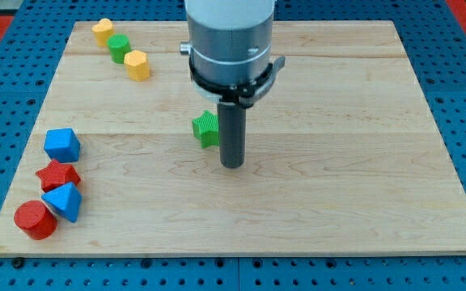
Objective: Slide the green star towards the bottom of the yellow hexagon
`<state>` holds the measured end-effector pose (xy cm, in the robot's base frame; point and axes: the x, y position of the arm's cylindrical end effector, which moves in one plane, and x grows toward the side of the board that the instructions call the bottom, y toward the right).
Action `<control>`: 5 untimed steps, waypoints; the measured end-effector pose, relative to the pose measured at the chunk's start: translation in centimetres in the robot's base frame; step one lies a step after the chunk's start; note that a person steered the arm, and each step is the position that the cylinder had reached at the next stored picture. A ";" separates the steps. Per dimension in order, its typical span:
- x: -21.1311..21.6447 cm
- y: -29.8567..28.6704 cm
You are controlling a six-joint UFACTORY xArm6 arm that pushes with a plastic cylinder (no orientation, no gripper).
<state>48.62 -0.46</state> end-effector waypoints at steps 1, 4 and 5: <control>-1.8 -2.6; -6.5 -5.1; -6.6 -0.9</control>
<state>41.98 -1.35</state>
